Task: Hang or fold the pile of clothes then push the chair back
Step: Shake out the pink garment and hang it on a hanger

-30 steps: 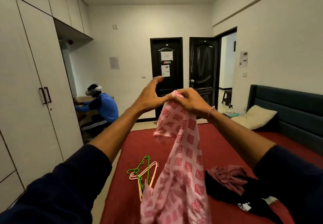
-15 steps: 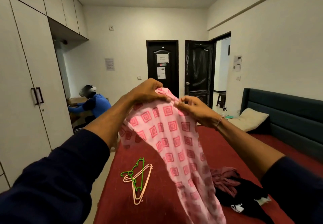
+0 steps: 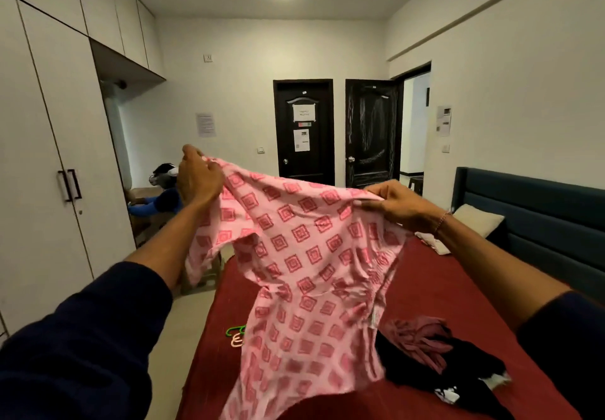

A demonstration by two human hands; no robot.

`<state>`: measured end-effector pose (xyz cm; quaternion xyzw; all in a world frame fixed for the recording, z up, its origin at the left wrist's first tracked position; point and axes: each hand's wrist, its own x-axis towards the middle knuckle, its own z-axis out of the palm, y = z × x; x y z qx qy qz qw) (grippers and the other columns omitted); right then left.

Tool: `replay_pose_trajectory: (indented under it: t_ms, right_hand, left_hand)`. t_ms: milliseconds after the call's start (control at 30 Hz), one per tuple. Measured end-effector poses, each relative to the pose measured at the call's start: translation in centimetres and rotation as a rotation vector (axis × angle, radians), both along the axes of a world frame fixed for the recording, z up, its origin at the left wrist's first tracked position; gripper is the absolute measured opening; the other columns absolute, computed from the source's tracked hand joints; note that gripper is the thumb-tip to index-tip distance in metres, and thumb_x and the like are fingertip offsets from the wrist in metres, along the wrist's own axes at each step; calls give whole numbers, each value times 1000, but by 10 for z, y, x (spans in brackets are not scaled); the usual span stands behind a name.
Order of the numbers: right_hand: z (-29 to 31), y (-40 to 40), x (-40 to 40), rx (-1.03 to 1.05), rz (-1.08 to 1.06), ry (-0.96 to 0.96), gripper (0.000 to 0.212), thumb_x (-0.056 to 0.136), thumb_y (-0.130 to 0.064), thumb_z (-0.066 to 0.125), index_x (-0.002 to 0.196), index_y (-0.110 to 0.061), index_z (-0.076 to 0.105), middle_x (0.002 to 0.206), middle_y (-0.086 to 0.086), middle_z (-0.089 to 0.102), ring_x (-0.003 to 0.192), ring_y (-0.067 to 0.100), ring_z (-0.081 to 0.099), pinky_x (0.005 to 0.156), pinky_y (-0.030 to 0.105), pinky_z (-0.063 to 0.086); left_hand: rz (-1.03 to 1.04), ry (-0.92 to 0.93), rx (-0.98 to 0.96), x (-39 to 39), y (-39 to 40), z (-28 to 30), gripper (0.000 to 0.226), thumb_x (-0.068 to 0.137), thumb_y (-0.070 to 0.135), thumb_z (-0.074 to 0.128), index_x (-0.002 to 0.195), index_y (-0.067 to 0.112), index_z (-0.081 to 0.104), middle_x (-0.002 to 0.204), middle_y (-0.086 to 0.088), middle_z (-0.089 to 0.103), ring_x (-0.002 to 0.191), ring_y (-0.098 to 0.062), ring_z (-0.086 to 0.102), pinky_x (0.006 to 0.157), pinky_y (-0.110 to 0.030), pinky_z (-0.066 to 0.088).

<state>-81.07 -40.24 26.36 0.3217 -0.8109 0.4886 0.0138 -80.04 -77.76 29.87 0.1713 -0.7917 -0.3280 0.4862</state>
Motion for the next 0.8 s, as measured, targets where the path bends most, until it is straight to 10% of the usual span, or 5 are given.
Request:
replay_pose_trajectory:
  t_ms: [133, 267, 467, 600, 800]
  right_hand:
    - [21, -30, 0, 16, -46, 226, 16, 99, -28, 61, 98, -21, 76, 80, -7, 73, 71, 6, 68, 62, 20, 52]
    - [41, -61, 2, 147, -49, 403, 16, 99, -27, 61, 105, -21, 75, 94, -7, 71, 86, 9, 69, 74, 26, 58]
    - [57, -67, 11, 116, -189, 501, 29, 82, -37, 80, 104, -20, 72, 88, -8, 67, 77, 7, 66, 66, 26, 55]
    - [36, -40, 7, 66, -97, 168, 53, 74, -47, 83, 118, -23, 64, 102, 1, 73, 94, 20, 71, 81, 41, 60]
    - [-2, -40, 6, -68, 113, -97, 36, 90, -36, 69, 111, -6, 67, 116, 11, 72, 114, 30, 67, 103, 55, 50]
  left_hand:
    - [-540, 60, 0, -9, 28, -5, 62, 73, 32, 76, 124, 17, 45, 109, -5, 62, 100, -27, 64, 88, -43, 55]
    - [-1044, -390, -68, 3, 86, 3, 102, 59, 39, 93, 143, 23, 38, 125, -6, 62, 108, -21, 67, 93, -39, 57]
    - [-1141, -440, -143, 4, 123, -2, 16, 88, 7, 71, 104, 4, 69, 89, -13, 74, 80, -29, 72, 73, -34, 58]
    - [-1119, -254, -24, 6, 118, 1, 20, 95, 20, 65, 109, 8, 72, 91, -26, 69, 75, -32, 67, 72, -40, 56]
    - [-1178, -204, 196, 11, 117, 10, 26, 102, 30, 52, 118, 17, 67, 101, -33, 65, 82, -40, 66, 84, -52, 56]
